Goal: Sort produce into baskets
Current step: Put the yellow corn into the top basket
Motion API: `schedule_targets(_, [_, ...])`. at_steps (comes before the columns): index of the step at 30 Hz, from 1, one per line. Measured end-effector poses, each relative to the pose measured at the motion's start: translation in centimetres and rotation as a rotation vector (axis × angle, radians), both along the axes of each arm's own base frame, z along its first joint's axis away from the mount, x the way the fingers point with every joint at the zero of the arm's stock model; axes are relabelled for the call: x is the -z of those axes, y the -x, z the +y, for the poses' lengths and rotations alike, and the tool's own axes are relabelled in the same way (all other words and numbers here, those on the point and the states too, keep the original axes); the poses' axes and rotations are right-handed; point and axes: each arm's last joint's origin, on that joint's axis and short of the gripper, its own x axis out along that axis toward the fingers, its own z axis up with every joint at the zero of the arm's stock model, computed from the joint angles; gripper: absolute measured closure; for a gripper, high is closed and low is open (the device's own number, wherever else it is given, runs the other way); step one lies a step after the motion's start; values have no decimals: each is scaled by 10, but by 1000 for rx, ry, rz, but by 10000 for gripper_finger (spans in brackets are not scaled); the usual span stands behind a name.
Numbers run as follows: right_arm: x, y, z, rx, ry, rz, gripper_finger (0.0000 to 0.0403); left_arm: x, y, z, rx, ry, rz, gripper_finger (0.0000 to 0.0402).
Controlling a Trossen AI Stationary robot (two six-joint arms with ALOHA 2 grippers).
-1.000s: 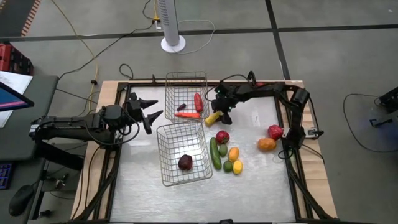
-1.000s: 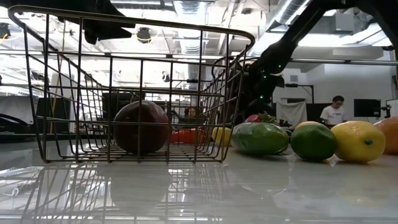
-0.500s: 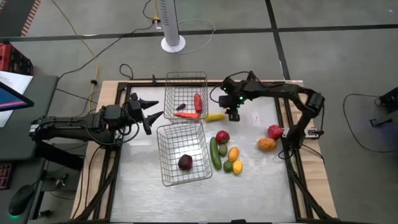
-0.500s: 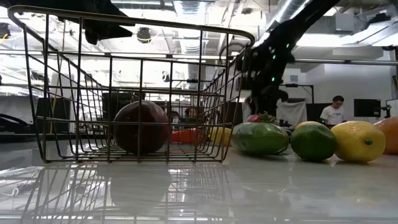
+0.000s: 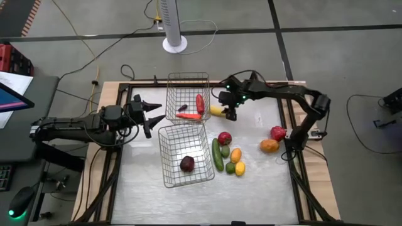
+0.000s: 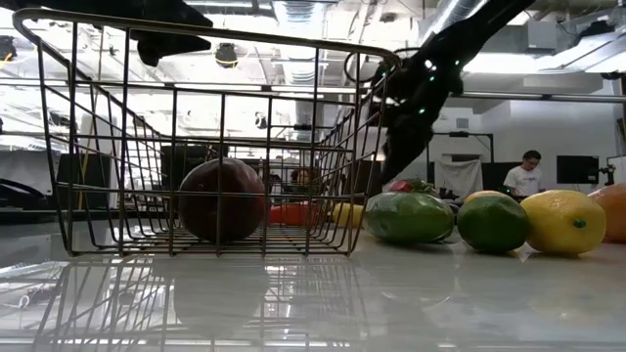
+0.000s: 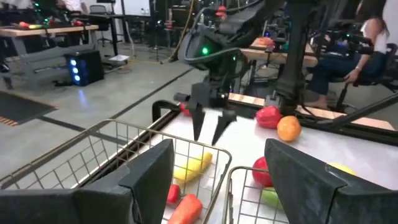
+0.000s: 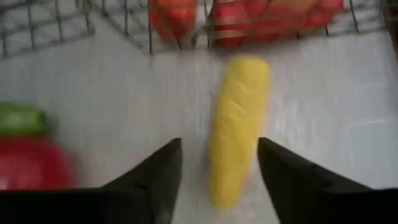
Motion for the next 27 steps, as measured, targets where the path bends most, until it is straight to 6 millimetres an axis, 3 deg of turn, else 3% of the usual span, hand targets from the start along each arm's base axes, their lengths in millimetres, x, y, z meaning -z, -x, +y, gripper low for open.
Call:
schedule_targets(5, [26,-15,-10,12,16,-11,96,0,0,0,-4,-4,2,162])
schedule_targets(11, [54,-20,-26,38,87,25,77,2,0,0,-11,-7,22,162])
schedule_targets(20, [59,-17,-33,42,97,37,119,4,1,1,-39,-9,50,162])
schedule_targets(27, [60,-15,-34,50,88,49,200,7,1,1,-43,21,63,162])
